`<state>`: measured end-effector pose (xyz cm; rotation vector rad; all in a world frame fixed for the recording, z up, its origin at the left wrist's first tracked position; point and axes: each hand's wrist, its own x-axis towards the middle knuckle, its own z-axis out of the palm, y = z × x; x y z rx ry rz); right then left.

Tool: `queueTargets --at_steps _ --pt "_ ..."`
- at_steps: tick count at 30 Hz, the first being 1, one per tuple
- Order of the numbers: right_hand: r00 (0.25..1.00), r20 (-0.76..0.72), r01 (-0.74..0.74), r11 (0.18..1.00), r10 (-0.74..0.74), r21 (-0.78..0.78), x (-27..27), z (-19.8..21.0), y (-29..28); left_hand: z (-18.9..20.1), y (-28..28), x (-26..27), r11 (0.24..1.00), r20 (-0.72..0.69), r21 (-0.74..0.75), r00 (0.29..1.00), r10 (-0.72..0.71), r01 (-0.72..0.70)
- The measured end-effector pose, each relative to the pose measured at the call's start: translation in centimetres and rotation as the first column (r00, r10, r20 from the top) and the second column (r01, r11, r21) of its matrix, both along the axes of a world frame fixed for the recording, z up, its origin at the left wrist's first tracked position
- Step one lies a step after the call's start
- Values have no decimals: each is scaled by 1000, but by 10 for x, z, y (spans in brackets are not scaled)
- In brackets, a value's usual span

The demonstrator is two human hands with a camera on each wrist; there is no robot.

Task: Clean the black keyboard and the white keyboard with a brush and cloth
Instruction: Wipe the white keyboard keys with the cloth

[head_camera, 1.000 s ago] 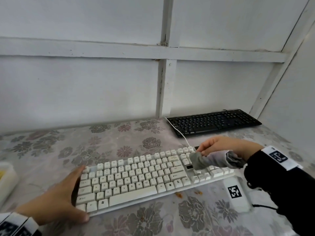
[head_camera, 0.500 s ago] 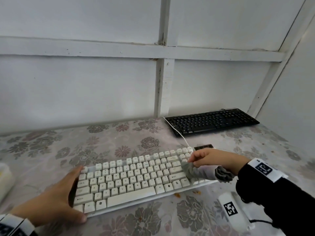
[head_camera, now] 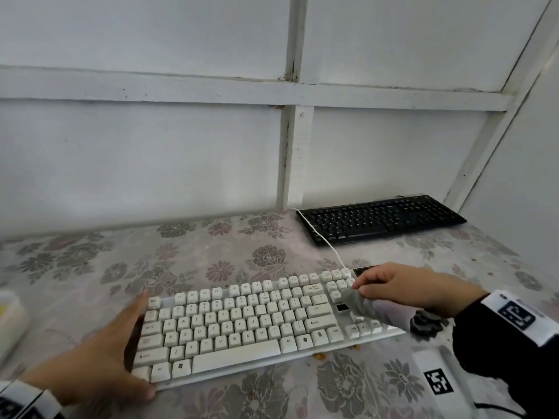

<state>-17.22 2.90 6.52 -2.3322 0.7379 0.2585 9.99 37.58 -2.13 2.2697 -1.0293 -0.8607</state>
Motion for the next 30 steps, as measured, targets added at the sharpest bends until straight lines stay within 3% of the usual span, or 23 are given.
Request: queueTargets --at_steps 5,10,17,23,30 --pt "993 54 -92 976 104 -197 0 -14 11 17 -15 -12 992 127 127 991 -31 15" --pt "967 -36 -245 893 250 -378 -9 -29 16 22 -17 -14 985 180 169 981 -70 40" --pt "985 -70 -174 905 159 -388 -31 -14 -3 26 -20 -17 988 177 148 982 -62 36" --pt "986 167 79 887 -2 -455 -26 -7 -7 30 -20 -20 991 186 133 981 -51 26" --pt "990 93 -52 895 104 -443 -30 -34 1 29 -17 -19 987 169 157 984 -49 22"
